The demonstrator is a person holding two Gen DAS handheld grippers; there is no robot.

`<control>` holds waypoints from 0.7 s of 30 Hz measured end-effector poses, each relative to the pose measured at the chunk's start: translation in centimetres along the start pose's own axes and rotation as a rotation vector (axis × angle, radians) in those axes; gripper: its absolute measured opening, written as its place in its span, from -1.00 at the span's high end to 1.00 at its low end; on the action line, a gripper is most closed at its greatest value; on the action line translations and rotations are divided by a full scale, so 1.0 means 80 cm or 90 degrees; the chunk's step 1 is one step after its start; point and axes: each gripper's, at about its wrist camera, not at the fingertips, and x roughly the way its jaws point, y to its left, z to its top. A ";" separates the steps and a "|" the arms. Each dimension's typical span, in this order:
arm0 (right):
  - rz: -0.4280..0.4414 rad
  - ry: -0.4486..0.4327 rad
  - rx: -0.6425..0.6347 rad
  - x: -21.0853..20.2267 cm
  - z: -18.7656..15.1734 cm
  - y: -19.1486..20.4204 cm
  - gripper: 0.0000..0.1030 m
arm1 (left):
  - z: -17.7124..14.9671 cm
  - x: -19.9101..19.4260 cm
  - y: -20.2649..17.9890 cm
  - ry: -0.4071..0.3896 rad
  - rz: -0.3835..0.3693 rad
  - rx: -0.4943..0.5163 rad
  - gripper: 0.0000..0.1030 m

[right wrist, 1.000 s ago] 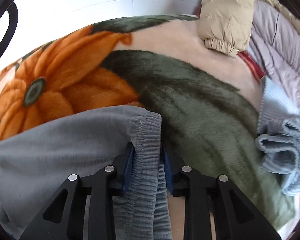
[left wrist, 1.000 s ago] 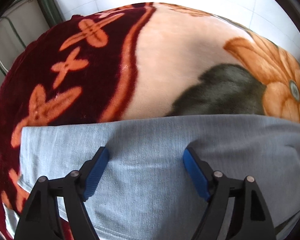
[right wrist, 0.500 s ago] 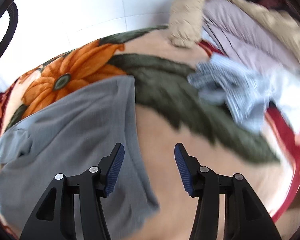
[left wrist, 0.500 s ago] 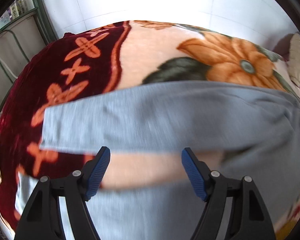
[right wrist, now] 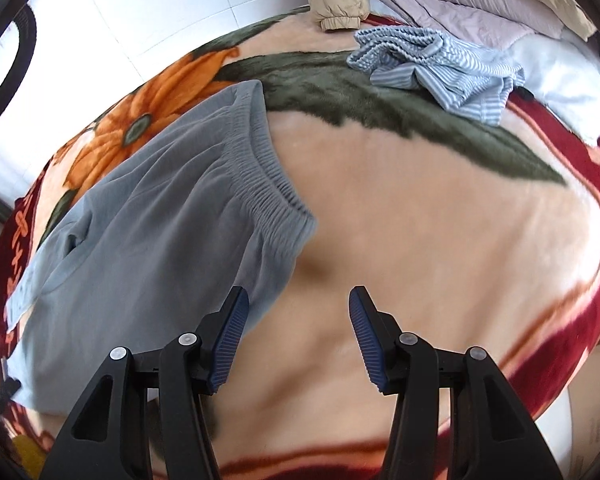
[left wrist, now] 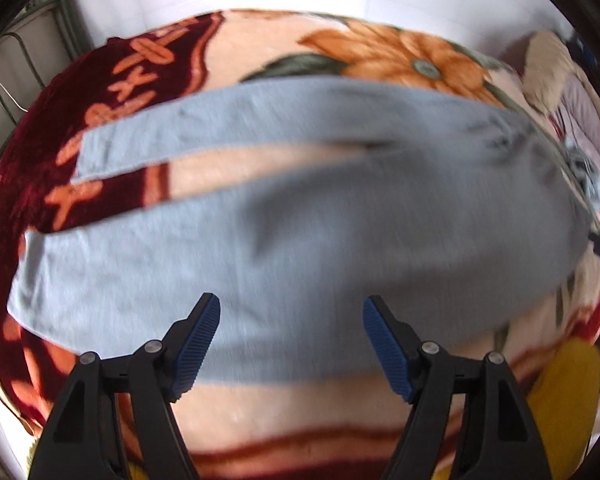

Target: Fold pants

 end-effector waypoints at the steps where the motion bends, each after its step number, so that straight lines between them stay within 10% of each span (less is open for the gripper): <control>1: 0.004 0.003 0.002 -0.001 -0.001 0.000 -0.03 | -0.011 0.000 -0.004 0.010 -0.011 0.008 -0.51; 21: -0.005 0.045 0.053 0.042 0.007 0.005 -0.03 | -0.049 0.035 -0.041 -0.033 0.052 0.142 -0.52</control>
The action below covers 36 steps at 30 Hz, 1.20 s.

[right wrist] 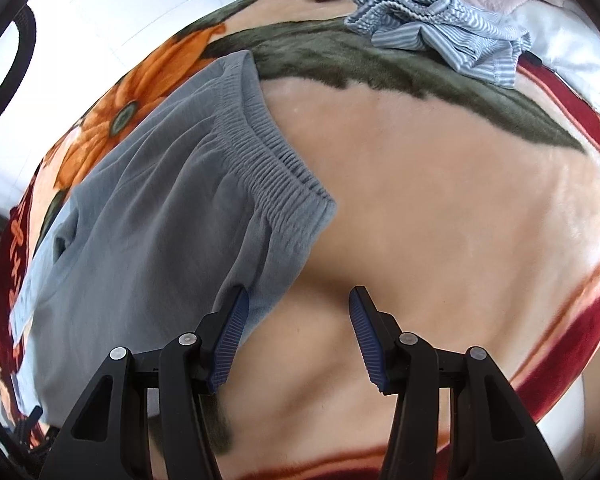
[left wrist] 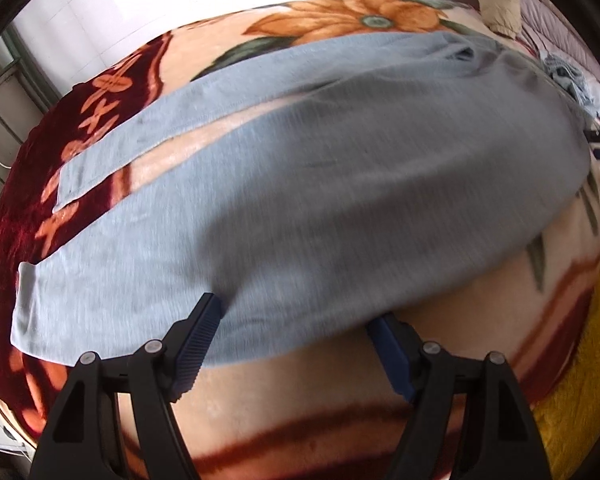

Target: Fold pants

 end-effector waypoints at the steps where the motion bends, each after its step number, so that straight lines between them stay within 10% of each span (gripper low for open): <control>1: -0.001 -0.001 0.006 0.002 0.001 0.000 -0.03 | 0.002 0.001 0.002 -0.009 -0.001 -0.007 -0.48; 8: 0.046 -0.034 0.071 -0.002 0.009 -0.014 -0.04 | 0.019 -0.005 0.008 -0.033 -0.054 -0.032 0.67; 14: 0.096 -0.046 0.156 0.002 0.018 -0.030 -0.03 | 0.017 -0.028 0.028 -0.036 -0.134 -0.111 0.81; 17: 0.104 -0.050 0.148 -0.002 0.020 -0.029 0.64 | 0.016 -0.040 0.031 -0.035 -0.158 -0.134 0.84; 20: 0.113 -0.066 0.150 -0.017 0.019 -0.034 0.87 | 0.015 -0.058 0.031 -0.037 -0.181 -0.133 0.88; 36: 0.041 -0.097 0.114 -0.076 -0.023 -0.096 0.90 | -0.031 -0.092 -0.012 0.063 -0.290 -0.073 0.90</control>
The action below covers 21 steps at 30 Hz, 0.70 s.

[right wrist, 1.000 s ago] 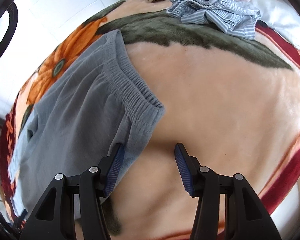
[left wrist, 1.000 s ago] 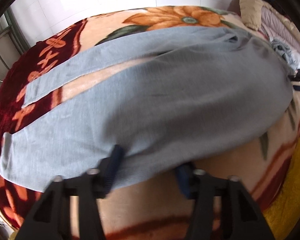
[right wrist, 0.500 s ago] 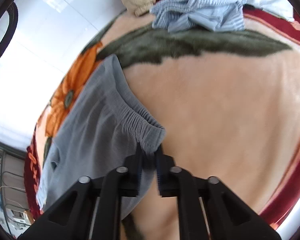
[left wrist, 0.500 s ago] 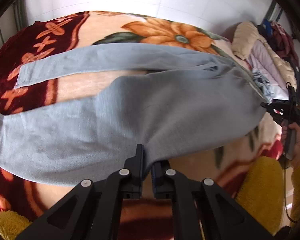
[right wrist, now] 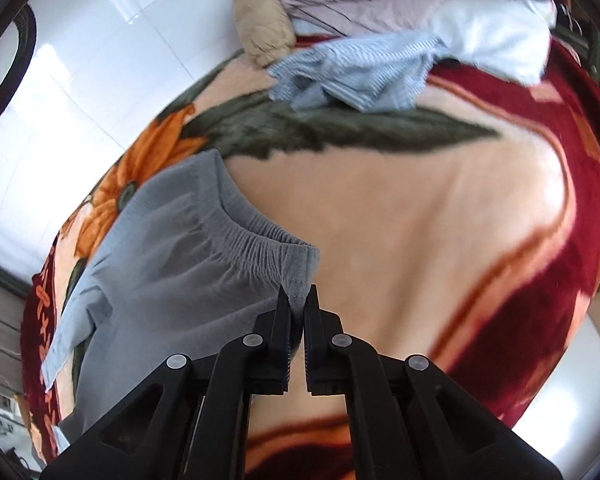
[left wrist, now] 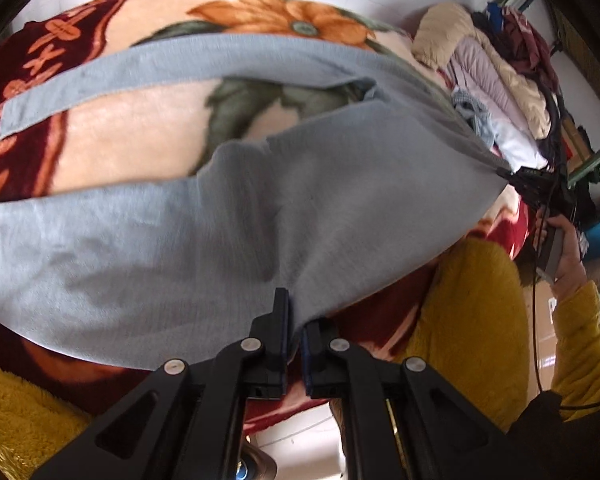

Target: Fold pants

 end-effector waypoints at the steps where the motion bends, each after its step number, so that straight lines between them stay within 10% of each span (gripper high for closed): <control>1: -0.004 0.003 0.005 0.004 -0.003 -0.004 0.90 | -0.001 0.004 0.000 0.010 -0.003 -0.003 0.90; 6: -0.038 0.051 -0.033 0.031 -0.009 0.003 0.83 | -0.005 0.015 0.001 0.039 -0.012 0.002 0.87; 13: -0.089 0.024 -0.122 -0.003 -0.005 0.039 0.45 | 0.012 -0.004 0.027 0.016 0.036 -0.025 0.30; 21: -0.043 0.004 -0.277 -0.031 -0.027 0.154 0.27 | 0.028 -0.046 0.090 -0.018 0.066 -0.094 0.08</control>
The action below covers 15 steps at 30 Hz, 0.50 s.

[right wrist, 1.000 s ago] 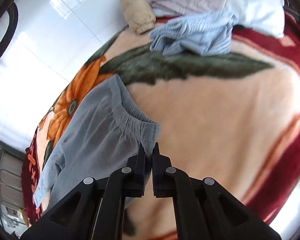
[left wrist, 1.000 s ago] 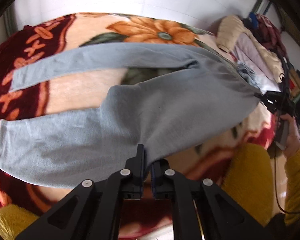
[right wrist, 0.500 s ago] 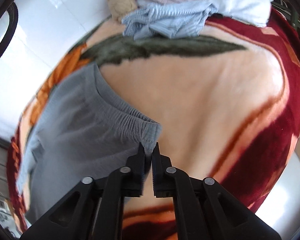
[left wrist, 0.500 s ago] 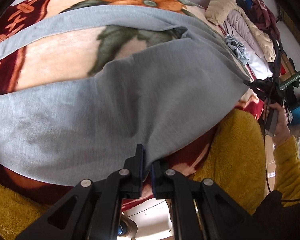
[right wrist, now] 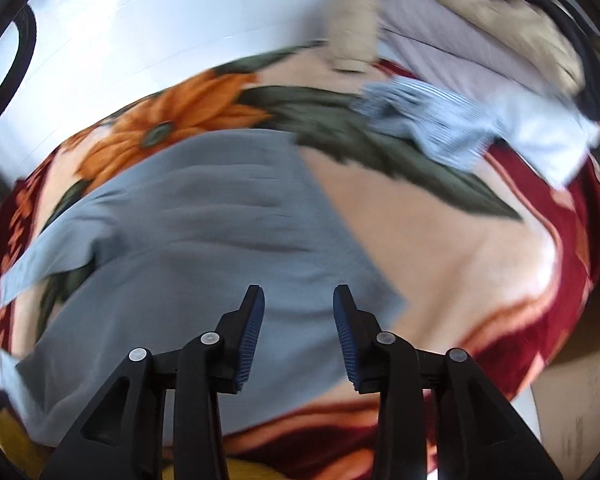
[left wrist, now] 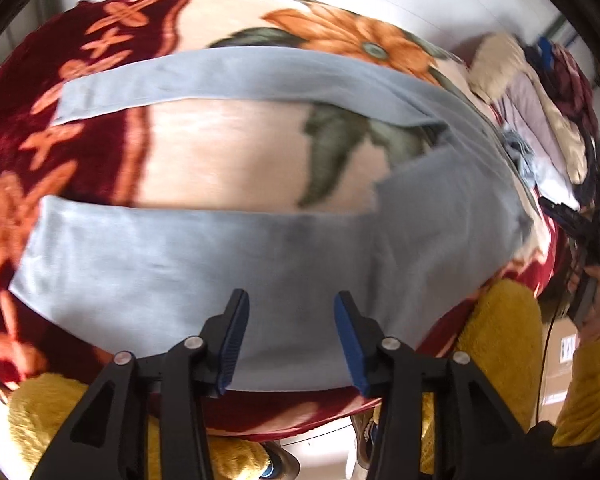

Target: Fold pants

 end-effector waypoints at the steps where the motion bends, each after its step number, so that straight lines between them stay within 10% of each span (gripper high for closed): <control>1: 0.014 0.003 -0.015 0.003 0.003 0.018 0.27 | 0.002 -0.004 0.007 -0.007 0.000 -0.006 0.07; 15: 0.106 0.055 -0.163 0.089 0.019 0.220 0.27 | 0.090 -0.006 0.152 -0.064 0.106 -0.102 0.05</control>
